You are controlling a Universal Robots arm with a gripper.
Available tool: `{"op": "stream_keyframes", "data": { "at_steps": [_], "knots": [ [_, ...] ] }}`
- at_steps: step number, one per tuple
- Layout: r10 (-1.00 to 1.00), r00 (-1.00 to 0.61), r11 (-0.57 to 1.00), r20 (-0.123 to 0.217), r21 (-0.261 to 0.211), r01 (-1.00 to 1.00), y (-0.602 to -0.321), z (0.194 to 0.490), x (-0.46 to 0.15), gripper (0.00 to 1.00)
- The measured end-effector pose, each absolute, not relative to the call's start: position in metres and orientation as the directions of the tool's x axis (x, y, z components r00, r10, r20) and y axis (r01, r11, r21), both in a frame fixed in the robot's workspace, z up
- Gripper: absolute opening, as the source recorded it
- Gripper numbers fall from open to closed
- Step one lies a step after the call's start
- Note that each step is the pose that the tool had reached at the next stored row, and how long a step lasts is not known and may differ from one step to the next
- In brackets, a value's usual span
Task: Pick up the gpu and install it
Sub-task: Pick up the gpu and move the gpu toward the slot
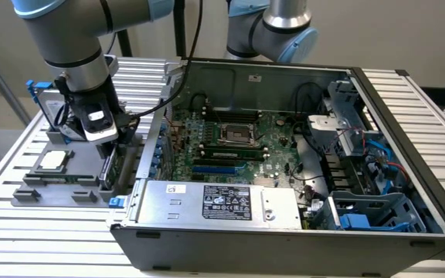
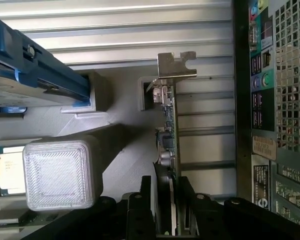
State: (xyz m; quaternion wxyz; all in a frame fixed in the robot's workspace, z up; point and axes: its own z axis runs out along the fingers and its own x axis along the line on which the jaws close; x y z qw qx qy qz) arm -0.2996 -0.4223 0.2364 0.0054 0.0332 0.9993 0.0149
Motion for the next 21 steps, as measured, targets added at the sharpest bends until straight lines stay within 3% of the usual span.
{"op": "stream_keyframes", "data": {
  "at_steps": [2,21],
  "knots": [
    [0.066,-0.998,0.997,-0.01,0.03,0.066,-0.4215,0.2365,-0.2995,0.27],
    [-0.004,-1.0,1.0,-0.008,0.03,-0.004,-0.4203,0.2363,-0.2993,0.27]
  ]
}}
